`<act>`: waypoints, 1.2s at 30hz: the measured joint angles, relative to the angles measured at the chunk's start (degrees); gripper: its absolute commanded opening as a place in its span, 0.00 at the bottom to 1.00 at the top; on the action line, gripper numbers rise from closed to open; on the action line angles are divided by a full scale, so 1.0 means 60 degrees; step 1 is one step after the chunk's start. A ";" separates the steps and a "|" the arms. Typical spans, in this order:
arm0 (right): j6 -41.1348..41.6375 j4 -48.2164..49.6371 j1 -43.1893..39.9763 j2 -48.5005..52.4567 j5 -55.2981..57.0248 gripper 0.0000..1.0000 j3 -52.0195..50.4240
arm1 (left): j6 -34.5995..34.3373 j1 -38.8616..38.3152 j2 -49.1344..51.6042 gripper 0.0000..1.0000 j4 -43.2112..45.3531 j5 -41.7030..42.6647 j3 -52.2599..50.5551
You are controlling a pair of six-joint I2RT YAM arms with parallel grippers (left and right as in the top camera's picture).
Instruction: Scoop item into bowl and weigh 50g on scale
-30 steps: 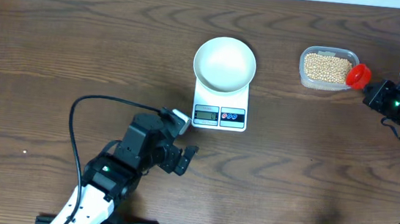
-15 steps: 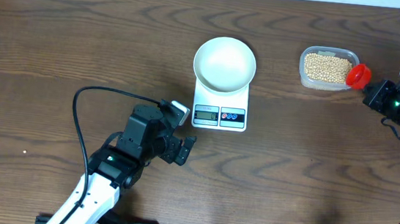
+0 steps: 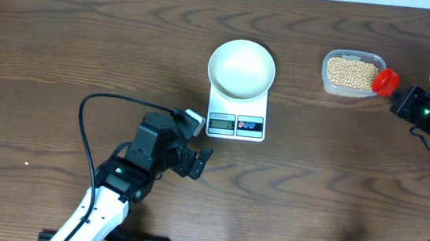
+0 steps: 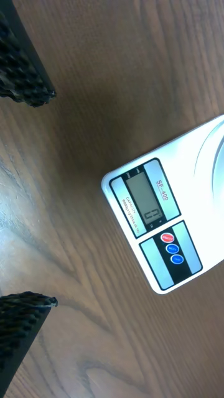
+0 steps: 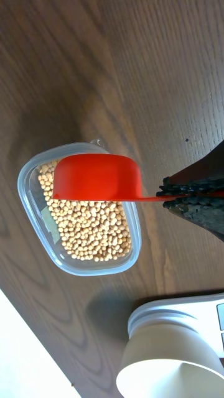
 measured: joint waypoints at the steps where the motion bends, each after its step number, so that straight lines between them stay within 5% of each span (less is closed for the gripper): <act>1: 0.0000 0.0000 0.0000 0.0000 0.0000 0.01 0.0000 | 0.0000 0.0000 0.0000 0.98 0.0000 0.0000 0.0000; 36: -0.0324 -0.0572 0.0313 0.0000 0.0036 0.01 0.0324 | 0.0000 -0.0004 0.0000 0.98 -0.0076 -0.0324 0.0000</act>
